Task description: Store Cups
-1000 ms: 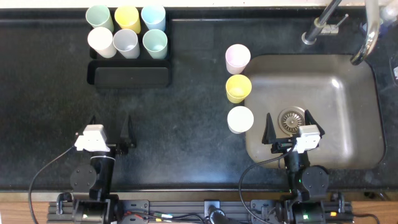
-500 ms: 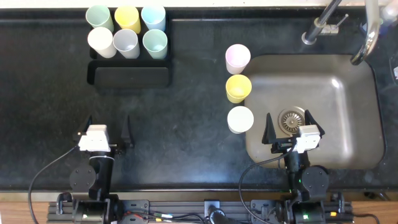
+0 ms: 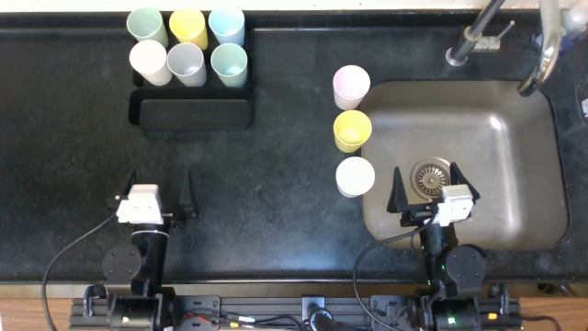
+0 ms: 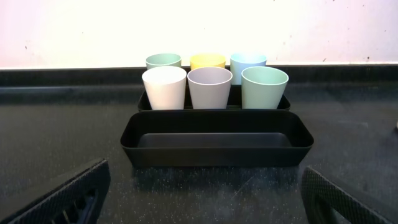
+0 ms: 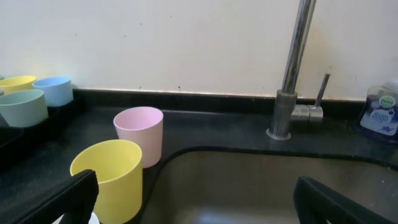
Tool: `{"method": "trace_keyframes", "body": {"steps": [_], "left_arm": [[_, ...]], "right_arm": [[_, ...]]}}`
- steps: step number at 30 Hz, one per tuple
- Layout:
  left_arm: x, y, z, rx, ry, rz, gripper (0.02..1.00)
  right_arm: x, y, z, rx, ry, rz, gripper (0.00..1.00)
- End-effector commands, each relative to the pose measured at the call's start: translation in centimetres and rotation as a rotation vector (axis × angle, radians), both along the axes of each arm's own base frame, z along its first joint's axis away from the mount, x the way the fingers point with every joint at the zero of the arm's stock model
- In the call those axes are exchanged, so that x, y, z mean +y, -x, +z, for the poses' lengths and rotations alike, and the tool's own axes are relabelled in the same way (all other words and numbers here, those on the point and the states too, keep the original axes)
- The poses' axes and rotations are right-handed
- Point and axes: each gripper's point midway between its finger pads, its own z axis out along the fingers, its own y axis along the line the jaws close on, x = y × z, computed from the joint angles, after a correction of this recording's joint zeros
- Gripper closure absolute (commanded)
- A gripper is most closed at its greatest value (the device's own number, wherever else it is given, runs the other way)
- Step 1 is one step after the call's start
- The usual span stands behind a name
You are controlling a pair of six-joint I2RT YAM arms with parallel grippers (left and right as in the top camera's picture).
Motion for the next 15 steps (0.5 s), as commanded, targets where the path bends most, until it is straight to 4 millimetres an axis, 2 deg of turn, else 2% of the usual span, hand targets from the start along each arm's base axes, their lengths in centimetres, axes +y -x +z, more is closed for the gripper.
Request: {"method": "trace_keyframes", "body": {"steps": [1, 10, 15], "left_arm": [[0.25, 0.05, 0.07, -0.004, -0.029, 0.010, 0.018], [0.28, 0.05, 0.09, -0.004, -0.021, 0.012, 0.018], [-0.38, -0.11, 0.72, 0.024, 0.157, -0.011, 0.018]], "right_arm": [[0.08, -0.01, -0.28, -0.002, -0.007, 0.004, 0.003], [0.08, -0.01, -0.29, -0.002, -0.007, 0.004, 0.003], [0.08, -0.01, -0.29, -0.002, -0.007, 0.004, 0.005]]}}
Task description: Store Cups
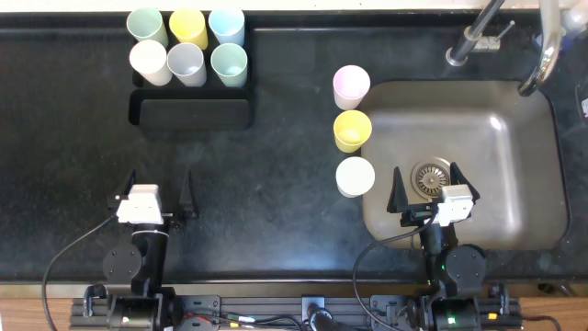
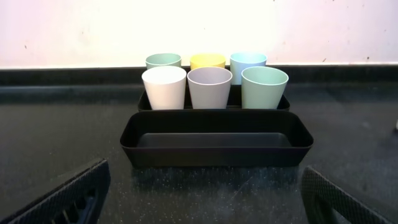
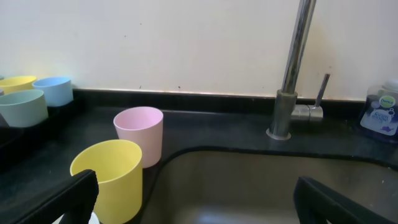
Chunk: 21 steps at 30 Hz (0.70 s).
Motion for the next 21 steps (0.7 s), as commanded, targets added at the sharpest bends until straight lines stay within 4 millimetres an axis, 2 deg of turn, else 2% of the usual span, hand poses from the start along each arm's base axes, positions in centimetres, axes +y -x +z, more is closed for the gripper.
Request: {"method": "trace_keyframes", "body": {"steps": [1, 3, 5, 7, 11, 15, 18, 21], "left_arm": [[-0.7, -0.3, 1.1, 0.051, 0.177, -0.025, 0.018], [-1.3, -1.1, 2.1, 0.112, 0.269, -0.042, 0.018], [-1.7, -2.8, 4.1, 0.180, 0.402, -0.037, 0.020], [-2.7, -5.5, 6.8, 0.252, 0.488, -0.067, 0.018], [-6.9, -11.3, 11.7, 0.458, 0.476, -0.213, 0.018], [-12.7, -15.7, 14.8, 0.668, 0.291, -0.219, 0.018], [-17.8, -16.7, 15.8, 0.769, 0.170, -0.195, 0.018], [-22.8, -16.5, 15.4, 0.846, 0.146, -0.204, 0.018]], "right_arm": [[0.1, 0.0, -0.3, -0.001, -0.008, 0.004, 0.003], [0.1, 0.0, -0.3, -0.001, -0.008, 0.004, 0.003], [0.1, 0.0, -0.3, -0.001, -0.008, 0.004, 0.003], [0.1, 0.0, -0.3, -0.001, -0.008, 0.004, 0.005], [0.1, 0.0, -0.3, -0.001, -0.008, 0.004, 0.005], [0.1, 0.0, -0.3, -0.001, -0.007, 0.004, 0.003], [0.1, 0.0, -0.3, -0.001, -0.008, 0.004, 0.003], [0.1, 0.0, -0.3, -0.001, -0.008, 0.004, 0.003]]}}
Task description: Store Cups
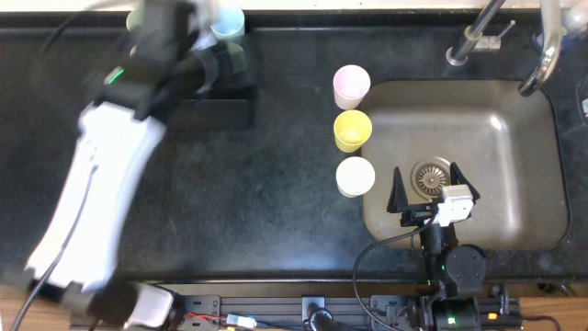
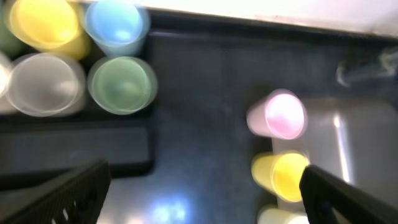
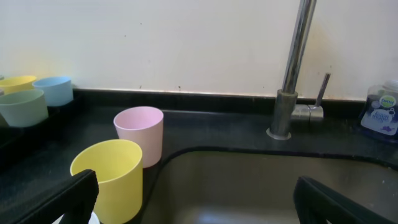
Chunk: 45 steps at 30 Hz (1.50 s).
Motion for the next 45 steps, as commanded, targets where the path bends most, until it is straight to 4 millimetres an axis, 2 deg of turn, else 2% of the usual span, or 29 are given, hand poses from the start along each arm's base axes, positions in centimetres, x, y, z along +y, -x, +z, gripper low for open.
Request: {"method": "trace_keyframes", "body": {"steps": [1, 3, 6, 11, 16, 21, 26, 29, 40, 45], "left_arm": [[-5.8, -0.3, 0.6, 0.019, -0.060, 0.006, 0.018], [-7.2, 0.0, -0.8, 0.083, -0.059, 0.039, 0.018], [-8.2, -0.1, -3.1, 0.168, -0.055, 0.065, 0.018], [-9.7, -1.1, -7.0, 0.250, -0.064, 0.050, 0.018], [-11.3, -2.6, -9.6, 0.262, -0.065, 0.040, 0.018], [-11.8, -2.8, -11.7, 0.301, -0.073, 0.046, 0.018], [-12.6, -3.2, -13.4, 0.322, -0.065, 0.041, 0.018], [-13.2, -3.5, -13.8, 0.322, -0.045, 0.030, 0.018], [-13.5, -3.9, -16.9, 0.366, -0.067, 0.038, 0.018], [-13.6, -4.6, -17.0, 0.348, -0.057, 0.042, 0.018]], "right_arm": [[0.1, 0.0, -0.3, -0.001, -0.007, 0.004, 0.003], [0.1, 0.0, -0.3, -0.001, -0.007, 0.004, 0.003], [0.1, 0.0, -0.3, -0.001, -0.007, 0.004, 0.003], [0.1, 0.0, -0.3, -0.001, -0.007, 0.004, 0.003], [0.1, 0.0, -0.3, -0.001, -0.007, 0.004, 0.005], [0.1, 0.0, -0.3, -0.001, -0.007, 0.004, 0.003], [0.1, 0.0, -0.3, -0.001, -0.007, 0.004, 0.003], [0.1, 0.0, -0.3, -0.001, -0.007, 0.004, 0.003], [0.1, 0.0, -0.3, -0.001, -0.007, 0.004, 0.005], [0.1, 0.0, -0.3, -0.001, -0.007, 0.004, 0.003]]}}
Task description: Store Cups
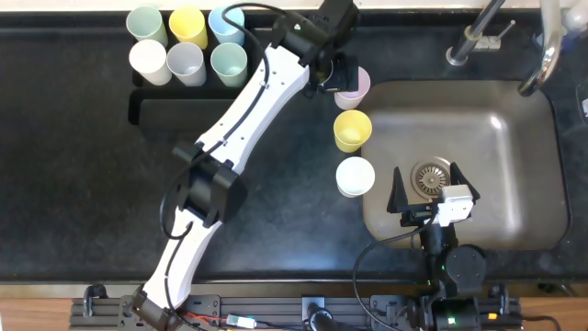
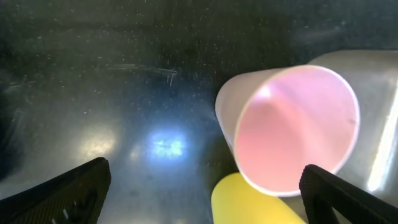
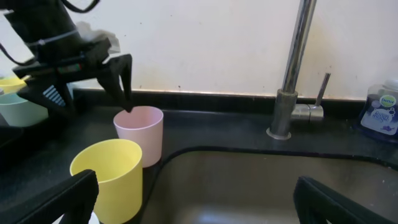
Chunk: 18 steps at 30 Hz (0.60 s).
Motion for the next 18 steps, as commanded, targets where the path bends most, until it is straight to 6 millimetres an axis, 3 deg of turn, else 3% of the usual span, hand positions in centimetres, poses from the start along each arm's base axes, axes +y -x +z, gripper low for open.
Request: {"method": "trace_keyframes", "body": {"steps": [1, 14, 18], "left_arm": [[-0.4, -0.7, 0.2, -0.016, 0.024, 0.013, 0.018], [-0.4, -1.8, -2.5, -0.001, 0.016, 0.026, 0.018], [-0.5, -2.3, -2.4, -0.016, 0.029, 0.028, 0.018]], "right_arm": [[0.1, 0.0, -0.3, -0.001, -0.007, 0.004, 0.005], [0.1, 0.0, -0.3, -0.001, -0.007, 0.004, 0.003], [0.1, 0.0, -0.3, -0.001, -0.007, 0.004, 0.005]]}}
